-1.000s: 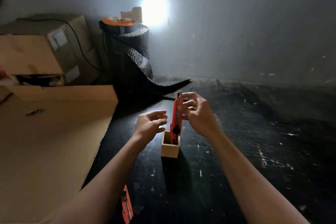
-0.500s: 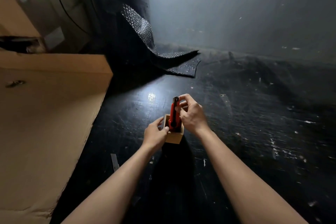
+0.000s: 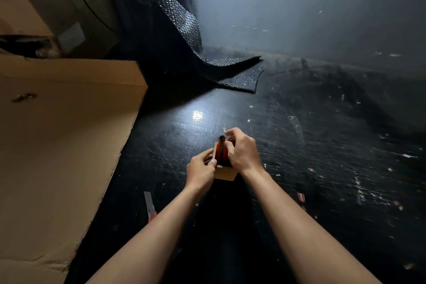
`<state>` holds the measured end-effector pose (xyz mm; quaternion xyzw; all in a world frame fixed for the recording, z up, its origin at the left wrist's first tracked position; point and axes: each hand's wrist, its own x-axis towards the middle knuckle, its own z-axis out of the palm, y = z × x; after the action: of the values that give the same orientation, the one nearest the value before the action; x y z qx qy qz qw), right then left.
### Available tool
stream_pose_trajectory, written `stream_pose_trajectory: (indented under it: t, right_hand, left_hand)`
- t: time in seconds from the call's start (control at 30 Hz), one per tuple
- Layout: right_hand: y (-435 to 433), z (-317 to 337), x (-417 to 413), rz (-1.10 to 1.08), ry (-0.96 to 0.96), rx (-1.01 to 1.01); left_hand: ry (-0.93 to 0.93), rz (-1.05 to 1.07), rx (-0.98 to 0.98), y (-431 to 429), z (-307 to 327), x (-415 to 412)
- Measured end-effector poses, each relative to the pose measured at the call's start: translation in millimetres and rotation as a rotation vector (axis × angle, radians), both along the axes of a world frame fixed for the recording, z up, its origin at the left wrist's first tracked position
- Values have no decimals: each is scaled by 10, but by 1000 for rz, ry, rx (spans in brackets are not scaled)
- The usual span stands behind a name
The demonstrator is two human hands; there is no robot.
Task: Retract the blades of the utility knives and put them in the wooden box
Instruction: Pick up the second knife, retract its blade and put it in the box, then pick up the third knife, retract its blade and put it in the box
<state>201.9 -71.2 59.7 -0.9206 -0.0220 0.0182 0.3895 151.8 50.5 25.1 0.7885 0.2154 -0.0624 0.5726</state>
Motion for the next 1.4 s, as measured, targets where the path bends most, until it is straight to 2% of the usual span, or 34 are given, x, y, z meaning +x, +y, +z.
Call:
stream_pose_trajectory:
  t: [0.23,0.47,0.77,1.03,1.23,1.4]
  right_hand:
    - [-41,214,-204,3,-117,-33]
    - [252,186,-766,159,32,-78]
    - [858,-370,-1586,375,319,-145]
    - [1113,-773,-2082,352,506,-68]
    - [1063,-837,-2193,284,490,70]
    - [878,-753,-2178,236,476,230]
  left_hand:
    - [-29,14,70,117,147,-191]
    - [-12,49,217,542,219,-989]
    - [190,213,302,1008,-86,-1880]
    - [234,265,159,1030,-370,-2184]
    - [220,332,5,993,-446,-2204]
    - [181,266,-181,1024,-363,-2135]
